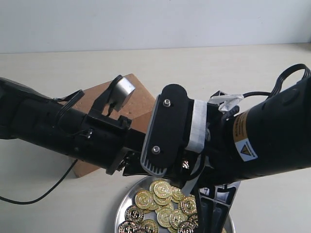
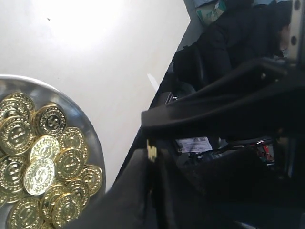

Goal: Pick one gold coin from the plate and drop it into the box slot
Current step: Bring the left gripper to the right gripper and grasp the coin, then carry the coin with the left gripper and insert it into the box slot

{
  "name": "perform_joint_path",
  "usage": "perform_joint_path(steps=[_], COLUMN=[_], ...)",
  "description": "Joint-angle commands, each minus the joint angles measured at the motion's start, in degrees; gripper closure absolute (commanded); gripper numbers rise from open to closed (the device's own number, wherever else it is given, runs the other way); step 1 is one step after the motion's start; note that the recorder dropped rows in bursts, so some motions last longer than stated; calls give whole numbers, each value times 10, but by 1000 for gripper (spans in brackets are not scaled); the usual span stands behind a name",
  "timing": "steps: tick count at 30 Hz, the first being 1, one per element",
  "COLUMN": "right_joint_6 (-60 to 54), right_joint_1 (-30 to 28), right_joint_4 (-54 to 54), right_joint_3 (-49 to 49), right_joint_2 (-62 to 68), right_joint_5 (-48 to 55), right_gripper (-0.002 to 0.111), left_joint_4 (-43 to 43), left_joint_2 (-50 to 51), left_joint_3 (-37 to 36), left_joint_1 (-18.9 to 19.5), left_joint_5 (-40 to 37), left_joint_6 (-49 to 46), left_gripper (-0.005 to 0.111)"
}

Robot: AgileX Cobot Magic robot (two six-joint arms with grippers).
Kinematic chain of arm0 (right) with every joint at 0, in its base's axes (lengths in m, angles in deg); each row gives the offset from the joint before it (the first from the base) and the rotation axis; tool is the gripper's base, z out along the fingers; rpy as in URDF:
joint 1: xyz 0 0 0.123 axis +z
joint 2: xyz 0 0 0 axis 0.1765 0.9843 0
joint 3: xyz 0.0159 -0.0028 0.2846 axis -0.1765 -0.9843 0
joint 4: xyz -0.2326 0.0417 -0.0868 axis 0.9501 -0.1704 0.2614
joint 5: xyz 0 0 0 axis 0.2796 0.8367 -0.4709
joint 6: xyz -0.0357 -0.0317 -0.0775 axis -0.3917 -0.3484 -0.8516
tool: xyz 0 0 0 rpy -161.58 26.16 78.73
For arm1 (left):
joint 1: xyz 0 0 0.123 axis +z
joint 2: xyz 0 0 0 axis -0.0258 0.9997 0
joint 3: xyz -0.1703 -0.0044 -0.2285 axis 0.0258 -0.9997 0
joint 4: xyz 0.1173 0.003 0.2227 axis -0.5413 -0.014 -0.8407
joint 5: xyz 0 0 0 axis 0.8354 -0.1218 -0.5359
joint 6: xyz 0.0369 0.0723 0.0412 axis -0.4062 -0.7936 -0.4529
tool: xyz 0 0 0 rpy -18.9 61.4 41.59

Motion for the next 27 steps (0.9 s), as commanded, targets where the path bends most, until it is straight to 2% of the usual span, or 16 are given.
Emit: perform_joint_path(steps=[1, 3, 4, 10, 16, 17, 20, 22, 23, 25, 26, 27], right_joint_6=[1, 13, 13, 13, 35, 66, 101, 103, 103, 103, 103, 103], right_joint_1=[-2, -2, -2, -2, -2, -2, -2, -2, -2, -2, -2, -2], right_joint_4=[3, 4, 4, 4, 6, 7, 12, 12, 12, 12, 12, 12], right_joint_3=[6, 6, 6, 6, 6, 6, 6, 6, 6, 6, 6, 6], right_joint_2=[1, 1, 1, 1, -1, -8, -25, -40, -50, -59, -66, -72], right_joint_5=[-17, -15, -15, 4, 45, 51, 67, 81, 89, 91, 94, 94], right_gripper=[68, 46, 40, 38, 38, 40, 51, 68, 83, 95, 107, 108], left_joint_4=[-10, -11, -11, -24, -156, -197, -248, -287, -318, -354, -396, -443], left_joint_2=[-1, -1, -1, -1, -15, -26, -46, -70, -88, -105, -122, -132], left_joint_3=[3, 3, 3, 7, 62, 76, 97, 113, 125, 139, 154, 169], left_joint_1=[-3, -3, -3, -1, 34, 45, 60, 67, 69, 69, 69, 69], left_joint_5=[-21, -21, -21, -16, 6, 9, 9, 9, 9, 12, 22, 42], left_joint_6=[-9, -9, -9, -10, 51, 78, 125, 165, 192, 224, 250, 277], left_gripper=[107, 107, 107, 107, 107, 107, 107, 107, 107, 107, 107, 107])
